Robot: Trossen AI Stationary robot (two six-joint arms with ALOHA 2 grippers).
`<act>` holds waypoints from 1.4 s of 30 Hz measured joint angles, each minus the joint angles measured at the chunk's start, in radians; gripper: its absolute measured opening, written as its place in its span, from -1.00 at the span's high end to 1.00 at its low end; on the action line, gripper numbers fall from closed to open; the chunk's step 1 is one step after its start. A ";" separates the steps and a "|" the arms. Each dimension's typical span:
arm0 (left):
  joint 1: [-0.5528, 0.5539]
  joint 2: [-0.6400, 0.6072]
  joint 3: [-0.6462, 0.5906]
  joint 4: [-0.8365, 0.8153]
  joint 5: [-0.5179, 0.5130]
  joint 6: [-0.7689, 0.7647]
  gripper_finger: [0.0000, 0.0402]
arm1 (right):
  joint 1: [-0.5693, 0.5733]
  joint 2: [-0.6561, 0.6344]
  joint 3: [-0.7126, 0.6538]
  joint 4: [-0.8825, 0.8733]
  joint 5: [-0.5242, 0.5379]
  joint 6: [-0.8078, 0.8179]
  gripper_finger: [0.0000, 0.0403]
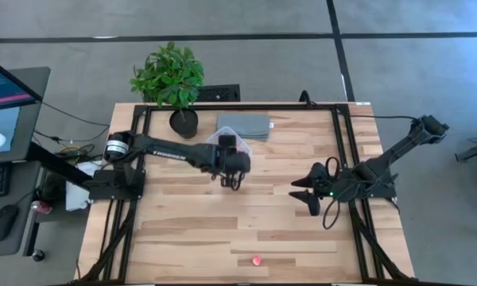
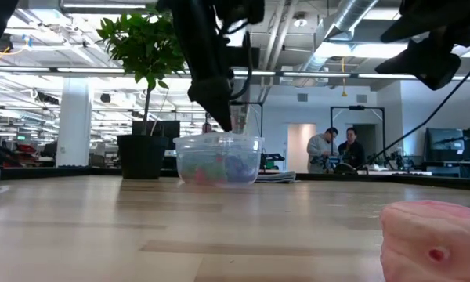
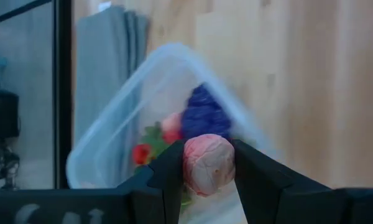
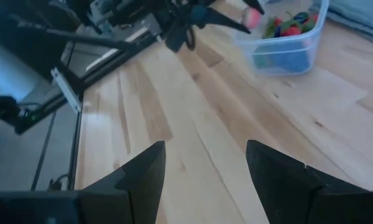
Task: Pick and placing Produce into tupperware
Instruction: Put the pink peach into the transparent bin
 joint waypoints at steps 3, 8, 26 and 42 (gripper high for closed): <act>0.052 0.000 0.000 0.001 0.027 0.040 0.43 | 0.000 0.038 0.000 0.034 0.022 0.033 -0.23; 0.123 0.000 0.000 0.002 0.093 0.099 0.43 | 0.000 0.120 0.000 0.088 0.029 0.094 -0.23; 0.197 0.000 0.000 0.012 0.178 0.204 0.43 | -0.026 0.321 0.000 0.272 0.031 0.168 -0.23; 0.197 0.000 0.000 0.048 0.208 0.211 0.43 | -0.041 0.321 0.000 0.269 0.020 0.165 -0.23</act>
